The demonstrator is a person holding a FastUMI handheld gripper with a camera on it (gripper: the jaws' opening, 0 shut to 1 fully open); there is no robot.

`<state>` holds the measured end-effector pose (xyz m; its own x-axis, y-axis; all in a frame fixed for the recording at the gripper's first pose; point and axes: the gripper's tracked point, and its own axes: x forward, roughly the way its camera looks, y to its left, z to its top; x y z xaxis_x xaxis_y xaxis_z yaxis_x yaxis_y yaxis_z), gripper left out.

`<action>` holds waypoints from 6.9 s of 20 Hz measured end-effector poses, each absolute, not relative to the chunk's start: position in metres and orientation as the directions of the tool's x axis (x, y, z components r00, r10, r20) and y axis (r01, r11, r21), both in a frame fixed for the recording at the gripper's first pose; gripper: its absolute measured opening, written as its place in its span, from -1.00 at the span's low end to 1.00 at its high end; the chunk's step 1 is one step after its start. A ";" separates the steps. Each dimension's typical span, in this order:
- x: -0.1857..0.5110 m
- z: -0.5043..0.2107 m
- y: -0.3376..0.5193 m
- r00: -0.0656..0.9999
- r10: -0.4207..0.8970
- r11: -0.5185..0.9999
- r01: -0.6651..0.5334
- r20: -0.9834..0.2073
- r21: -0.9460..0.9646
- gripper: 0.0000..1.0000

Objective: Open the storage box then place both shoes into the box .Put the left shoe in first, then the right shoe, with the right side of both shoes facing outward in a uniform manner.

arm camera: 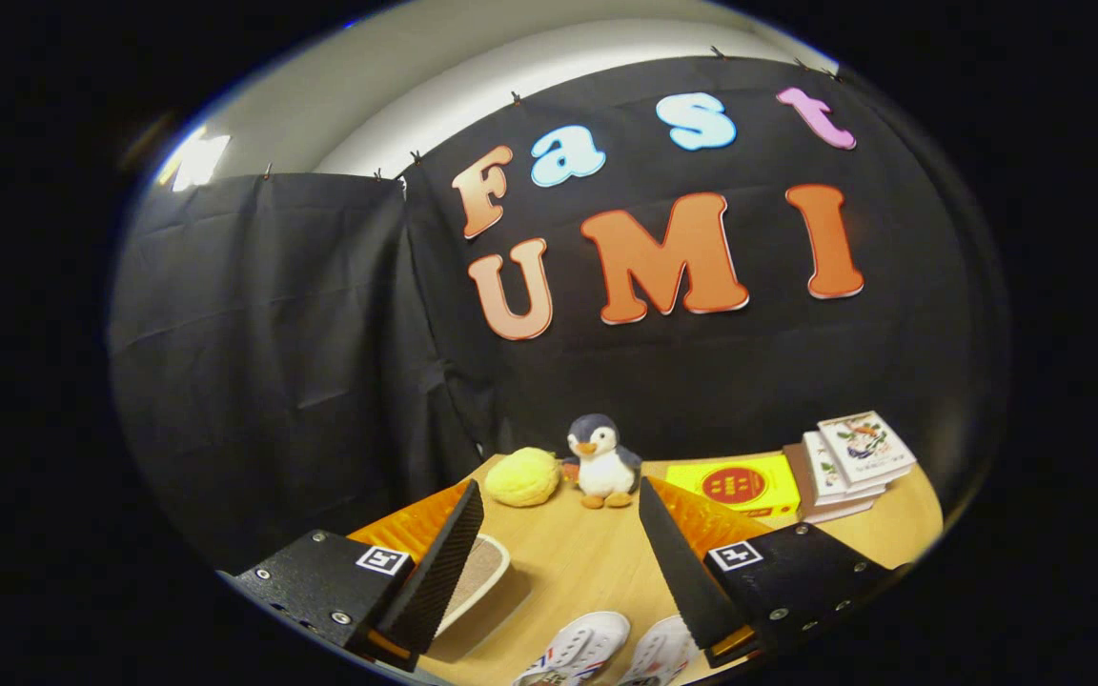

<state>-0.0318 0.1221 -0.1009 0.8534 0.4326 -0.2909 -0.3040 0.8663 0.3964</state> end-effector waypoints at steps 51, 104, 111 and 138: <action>-0.105 -0.227 0.296 0.269 0.956 0.115 0.017 -0.116 0.993 -0.81; 0.034 -0.096 0.358 0.379 0.868 0.379 -0.088 -0.321 0.921 0.18; 0.067 -0.111 0.285 0.483 0.795 0.435 -0.033 -0.367 0.900 0.18; -0.178 -0.382 0.130 0.201 0.263 0.898 -0.409 -0.944 0.163 0.28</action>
<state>-0.1780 0.1300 -0.3820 0.2014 0.2630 -0.9435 -0.4089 0.8979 0.1630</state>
